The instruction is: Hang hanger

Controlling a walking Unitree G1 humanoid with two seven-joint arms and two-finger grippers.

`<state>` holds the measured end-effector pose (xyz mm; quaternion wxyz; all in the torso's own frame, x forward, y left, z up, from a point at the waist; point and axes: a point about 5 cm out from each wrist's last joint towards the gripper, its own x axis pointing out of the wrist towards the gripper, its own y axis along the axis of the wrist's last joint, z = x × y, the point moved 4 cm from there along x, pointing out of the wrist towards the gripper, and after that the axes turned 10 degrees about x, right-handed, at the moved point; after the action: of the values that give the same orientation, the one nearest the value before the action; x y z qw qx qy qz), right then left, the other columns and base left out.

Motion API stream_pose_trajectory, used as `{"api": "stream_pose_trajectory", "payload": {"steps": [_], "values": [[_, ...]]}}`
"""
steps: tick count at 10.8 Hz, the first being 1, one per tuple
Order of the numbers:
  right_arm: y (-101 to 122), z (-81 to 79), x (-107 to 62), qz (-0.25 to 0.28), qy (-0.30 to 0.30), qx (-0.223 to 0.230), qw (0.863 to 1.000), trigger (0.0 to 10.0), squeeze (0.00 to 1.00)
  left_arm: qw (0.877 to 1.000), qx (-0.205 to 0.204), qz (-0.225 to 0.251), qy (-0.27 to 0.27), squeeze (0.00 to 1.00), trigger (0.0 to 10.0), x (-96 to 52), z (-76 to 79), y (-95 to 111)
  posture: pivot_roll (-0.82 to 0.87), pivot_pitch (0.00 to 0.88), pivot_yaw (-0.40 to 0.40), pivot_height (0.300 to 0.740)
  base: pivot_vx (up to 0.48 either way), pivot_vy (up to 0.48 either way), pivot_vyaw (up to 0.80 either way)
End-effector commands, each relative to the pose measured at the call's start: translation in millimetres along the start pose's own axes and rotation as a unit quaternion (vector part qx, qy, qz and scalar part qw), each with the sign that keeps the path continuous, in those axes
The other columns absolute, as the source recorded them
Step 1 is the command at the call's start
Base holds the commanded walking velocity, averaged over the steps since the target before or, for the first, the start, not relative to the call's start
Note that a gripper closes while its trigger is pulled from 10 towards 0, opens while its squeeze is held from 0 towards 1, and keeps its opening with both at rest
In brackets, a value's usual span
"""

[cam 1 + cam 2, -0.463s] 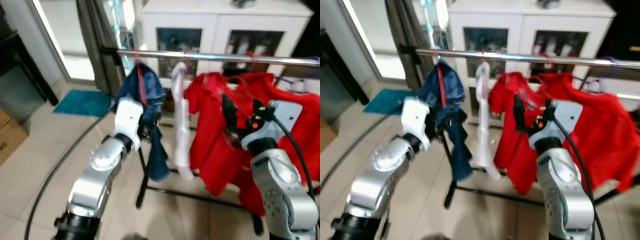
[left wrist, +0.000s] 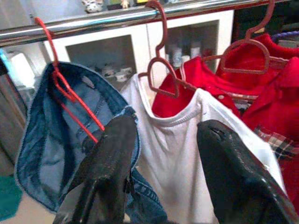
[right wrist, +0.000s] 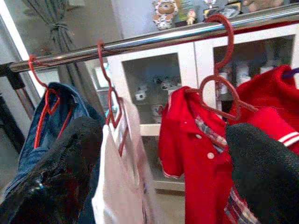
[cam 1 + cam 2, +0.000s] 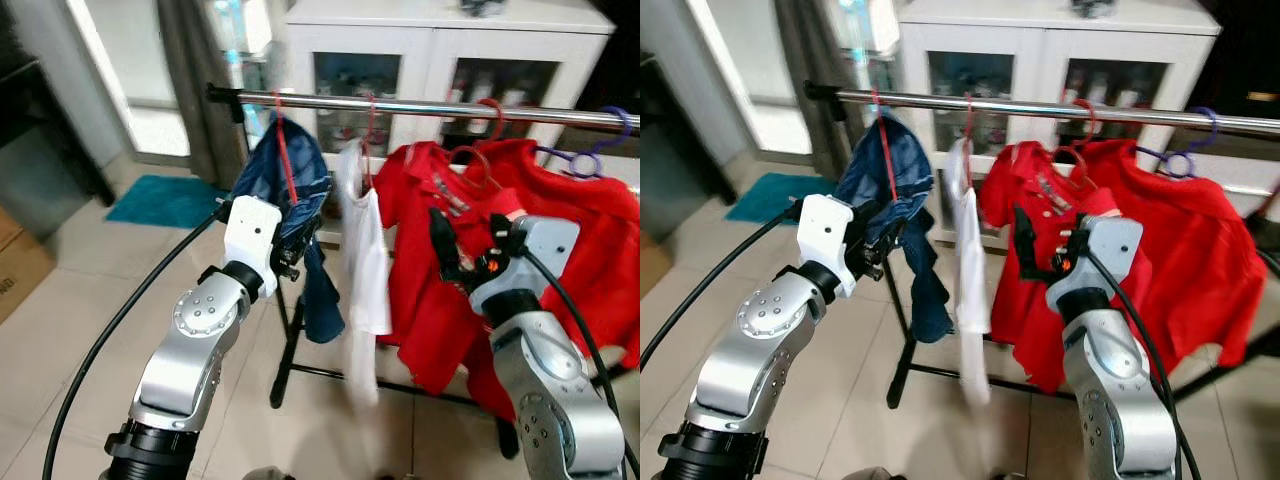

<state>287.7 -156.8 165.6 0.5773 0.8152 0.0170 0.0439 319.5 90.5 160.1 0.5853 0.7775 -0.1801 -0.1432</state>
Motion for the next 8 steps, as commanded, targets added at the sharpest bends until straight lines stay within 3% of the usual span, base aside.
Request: {"api": "stream_pose_trajectory", "payload": {"steps": [1,3,5,6,8], "values": [[-2,-0.3,0.9,-0.006,0.000,-0.004,1.000,10.0,1.00,1.000,0.000,0.000,0.003,0.00,10.0,2.2,-4.3,2,0.02,0.016,0.076,0.740,0.000,0.000,0.00],[-7,6.4,0.8,-0.018,-0.020,-0.001,1.000,10.0,1.00,1.000,-0.007,0.007,-0.004,0.00,10.0,1.9,-3.6,4,0.02,0.014,0.075,0.740,0.000,0.000,-0.76],[-6,10.9,0.7,-0.013,-0.030,-0.007,0.999,10.0,1.00,1.000,-0.010,0.008,-0.005,0.00,10.0,2.4,-3.0,4,0.02,0.012,0.075,0.740,0.287,0.000,-0.80],[-4,11.2,0.9,-0.009,-0.029,-0.008,0.999,10.0,1.00,1.000,-0.011,0.008,-0.007,0.00,10.0,2.4,-2.5,4,0.02,0.012,0.075,0.740,0.307,0.000,0.00],[-3,4.7,2.6,-0.013,-0.001,-0.023,1.000,10.0,0.78,1.000,-0.011,0.007,-0.008,0.00,10.0,2.0,-1.7,4,0.02,0.013,0.075,0.740,0.309,0.000,0.00]]}}
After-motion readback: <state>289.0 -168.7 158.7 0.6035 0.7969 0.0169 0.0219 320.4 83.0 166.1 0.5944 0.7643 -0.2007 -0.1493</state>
